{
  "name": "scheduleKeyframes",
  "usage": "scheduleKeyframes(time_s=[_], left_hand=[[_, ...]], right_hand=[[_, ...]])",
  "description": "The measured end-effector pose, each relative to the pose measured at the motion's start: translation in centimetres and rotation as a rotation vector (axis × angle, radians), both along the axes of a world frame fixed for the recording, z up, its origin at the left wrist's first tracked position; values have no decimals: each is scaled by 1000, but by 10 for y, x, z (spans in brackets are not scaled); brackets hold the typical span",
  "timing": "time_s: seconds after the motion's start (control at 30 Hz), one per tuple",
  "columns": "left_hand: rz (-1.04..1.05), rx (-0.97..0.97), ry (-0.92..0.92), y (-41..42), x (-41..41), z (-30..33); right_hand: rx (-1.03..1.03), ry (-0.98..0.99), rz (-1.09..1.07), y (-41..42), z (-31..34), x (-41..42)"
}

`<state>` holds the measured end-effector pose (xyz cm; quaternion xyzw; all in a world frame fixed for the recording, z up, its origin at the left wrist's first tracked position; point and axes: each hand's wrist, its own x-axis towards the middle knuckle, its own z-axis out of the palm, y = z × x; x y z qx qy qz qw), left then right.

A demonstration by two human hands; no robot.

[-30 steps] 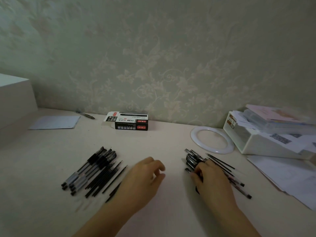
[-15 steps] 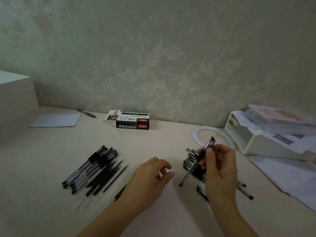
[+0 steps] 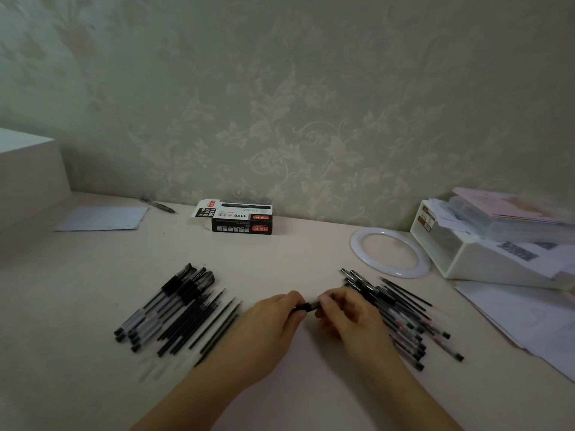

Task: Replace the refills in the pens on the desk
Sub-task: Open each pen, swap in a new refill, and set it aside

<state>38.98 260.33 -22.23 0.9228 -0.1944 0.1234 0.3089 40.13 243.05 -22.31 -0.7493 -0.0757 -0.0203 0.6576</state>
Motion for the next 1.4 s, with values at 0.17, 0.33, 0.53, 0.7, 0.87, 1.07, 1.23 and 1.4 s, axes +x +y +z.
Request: scheduleKeyframes(time_s=[0.17,0.33,0.53,0.7,0.87,1.07,1.23,1.4], left_hand=[[-4,34,22,2,0,-1],[-24,0,-3,5,2,-1],[-36,76,-15,2,4,0],[42,128,-78,7,4,6],[110,143,-96,7,4,7],[135,53,-33,6,1,7],[97,81,-27,6,0,6],[75,97,-32,8,2,5]], right_hand=[[33,-9,32,-2,-2,2],[18,-7,89,-1,-3,1],[19,-17,132,1,0,-3],[45,-38,120,-2,2,-2],[76,-73,13,0,1,-1],[-319,-237,-135,-11,-3,-1],[-643,-365,-94,-11,-7,0],[-728,-422,-87,-11,-11,0]])
